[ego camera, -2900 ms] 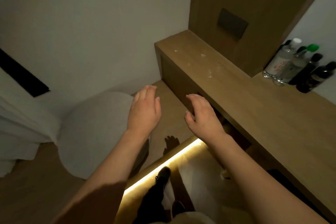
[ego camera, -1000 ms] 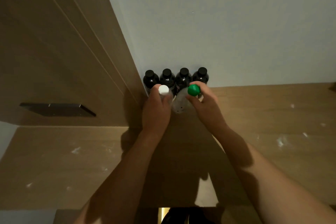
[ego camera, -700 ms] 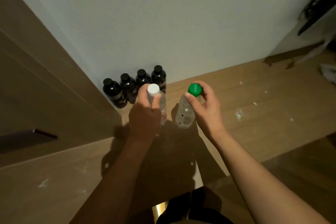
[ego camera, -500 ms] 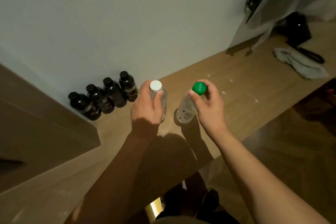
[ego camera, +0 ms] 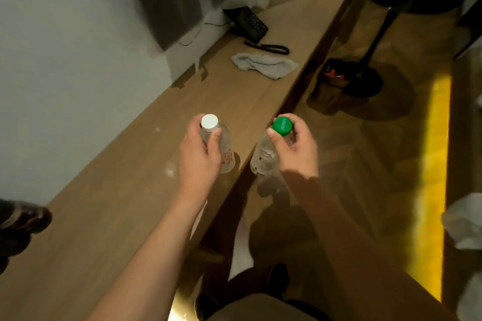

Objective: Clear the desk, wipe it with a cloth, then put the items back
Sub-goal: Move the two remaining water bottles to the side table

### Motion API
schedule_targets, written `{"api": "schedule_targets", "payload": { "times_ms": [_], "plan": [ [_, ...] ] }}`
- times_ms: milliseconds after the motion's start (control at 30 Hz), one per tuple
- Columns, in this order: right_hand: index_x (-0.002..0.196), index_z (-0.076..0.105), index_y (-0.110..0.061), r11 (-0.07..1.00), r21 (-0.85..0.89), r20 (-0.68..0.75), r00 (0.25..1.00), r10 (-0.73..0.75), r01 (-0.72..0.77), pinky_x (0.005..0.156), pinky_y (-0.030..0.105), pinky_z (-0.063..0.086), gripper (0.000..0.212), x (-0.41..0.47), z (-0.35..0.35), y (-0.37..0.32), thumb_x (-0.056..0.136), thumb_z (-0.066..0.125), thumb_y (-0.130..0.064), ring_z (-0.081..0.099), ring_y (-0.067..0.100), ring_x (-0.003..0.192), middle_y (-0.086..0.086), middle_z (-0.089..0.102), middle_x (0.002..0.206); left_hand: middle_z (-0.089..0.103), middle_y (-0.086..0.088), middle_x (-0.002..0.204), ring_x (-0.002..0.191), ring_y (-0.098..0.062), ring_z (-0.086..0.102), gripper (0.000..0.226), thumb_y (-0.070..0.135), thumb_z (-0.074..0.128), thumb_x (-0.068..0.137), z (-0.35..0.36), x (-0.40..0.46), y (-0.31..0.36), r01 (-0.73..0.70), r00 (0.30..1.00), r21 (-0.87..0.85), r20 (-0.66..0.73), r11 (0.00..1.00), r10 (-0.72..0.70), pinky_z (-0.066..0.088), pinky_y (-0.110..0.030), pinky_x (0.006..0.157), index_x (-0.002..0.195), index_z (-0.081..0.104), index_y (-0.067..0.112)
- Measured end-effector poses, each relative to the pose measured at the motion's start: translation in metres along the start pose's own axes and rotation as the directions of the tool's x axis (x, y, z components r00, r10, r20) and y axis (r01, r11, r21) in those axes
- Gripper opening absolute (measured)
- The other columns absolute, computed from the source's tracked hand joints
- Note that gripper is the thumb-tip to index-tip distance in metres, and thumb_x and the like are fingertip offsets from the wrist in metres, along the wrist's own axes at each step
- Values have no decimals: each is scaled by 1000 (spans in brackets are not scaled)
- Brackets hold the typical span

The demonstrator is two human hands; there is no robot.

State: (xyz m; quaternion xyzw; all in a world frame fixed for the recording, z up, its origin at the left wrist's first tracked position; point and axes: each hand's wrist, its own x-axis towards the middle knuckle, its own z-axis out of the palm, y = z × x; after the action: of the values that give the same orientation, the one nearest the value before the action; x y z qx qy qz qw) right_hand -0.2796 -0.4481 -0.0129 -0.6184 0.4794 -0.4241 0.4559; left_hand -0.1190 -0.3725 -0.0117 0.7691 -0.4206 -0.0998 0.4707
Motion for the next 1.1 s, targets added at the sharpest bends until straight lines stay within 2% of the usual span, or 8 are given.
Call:
{"api": "schedule_targets", "payload": {
  "times_ms": [100, 200, 300, 400, 500, 700, 833, 1100],
  "plan": [
    [120, 57, -32, 998, 56, -79, 996, 44, -39, 97, 39, 53, 32, 23, -61, 18, 91, 70, -26, 60, 6, 105, -6, 61, 118, 58, 13, 114, 104, -15, 62, 36, 36, 53, 102, 63, 6, 39, -51, 997, -9, 58, 999, 52, 56, -48, 88, 136, 50, 22],
    [124, 57, -21, 999, 50, -144, 989, 13, -5, 94, 46, 53, 34, 41, -116, 31, 93, 68, -21, 61, 17, 106, 3, 60, 119, 55, 18, 111, 100, -10, 60, 37, 34, 55, 102, 116, 11, 76, -100, 986, -47, 126, 994, 105, 57, -46, 87, 136, 50, 22],
    [128, 57, -10, 999, 16, -221, 975, -32, 37, 93, 48, 53, 37, 57, -162, 40, 93, 67, -19, 61, 22, 106, 8, 61, 118, 59, 14, 112, 99, -18, 64, 38, 34, 55, 101, 158, 19, 110, -157, 970, -64, 180, 986, 166, 56, -40, 82, 137, 50, 22],
    [127, 57, -10, 998, -43, -278, 959, -61, 51, 92, 37, 54, 38, 79, -198, 50, 93, 68, -22, 61, 14, 103, 5, 62, 116, 65, 6, 114, 97, -22, 65, 36, 35, 55, 102, 196, 30, 137, -224, 940, -92, 243, 970, 240, 53, -36, 77, 135, 51, 22],
    [124, 58, -17, 993, -103, -336, 938, -86, 55, 79, 11, 48, 35, 102, -223, 63, 92, 67, -27, 59, -2, 96, -10, 61, 105, 59, 15, 114, 102, -10, 62, 36, 38, 53, 101, 234, 44, 156, -255, 911, -129, 299, 958, 283, 57, -41, 84, 134, 50, 25],
    [109, 55, -38, 994, -110, -389, 920, -50, 7, 74, 17, 44, 23, 177, -263, 88, 89, 66, -32, 58, -6, 90, -27, 59, 98, 57, 13, 122, 111, -8, 59, 42, 42, 52, 101, 319, 87, 176, -271, 882, -164, 354, 949, 313, 57, -41, 90, 138, 48, 21],
    [111, 53, -39, 980, -198, -388, 916, -100, 23, 75, 3, 39, 27, 249, -287, 94, 88, 67, -32, 54, -14, 95, -34, 58, 96, 51, 21, 120, 111, -8, 59, 42, 47, 50, 101, 378, 134, 194, -286, 865, -175, 376, 942, 333, 58, -41, 91, 137, 45, 27],
    [116, 53, -34, 987, -160, -406, 913, -46, -22, 80, 17, 47, 31, 381, -342, 103, 91, 69, -25, 56, -7, 99, -22, 59, 101, 52, 22, 121, 113, -5, 56, 39, 47, 51, 100, 483, 230, 247, -269, 856, -217, 394, 938, 336, 56, -38, 92, 135, 45, 32]
  ]
}}
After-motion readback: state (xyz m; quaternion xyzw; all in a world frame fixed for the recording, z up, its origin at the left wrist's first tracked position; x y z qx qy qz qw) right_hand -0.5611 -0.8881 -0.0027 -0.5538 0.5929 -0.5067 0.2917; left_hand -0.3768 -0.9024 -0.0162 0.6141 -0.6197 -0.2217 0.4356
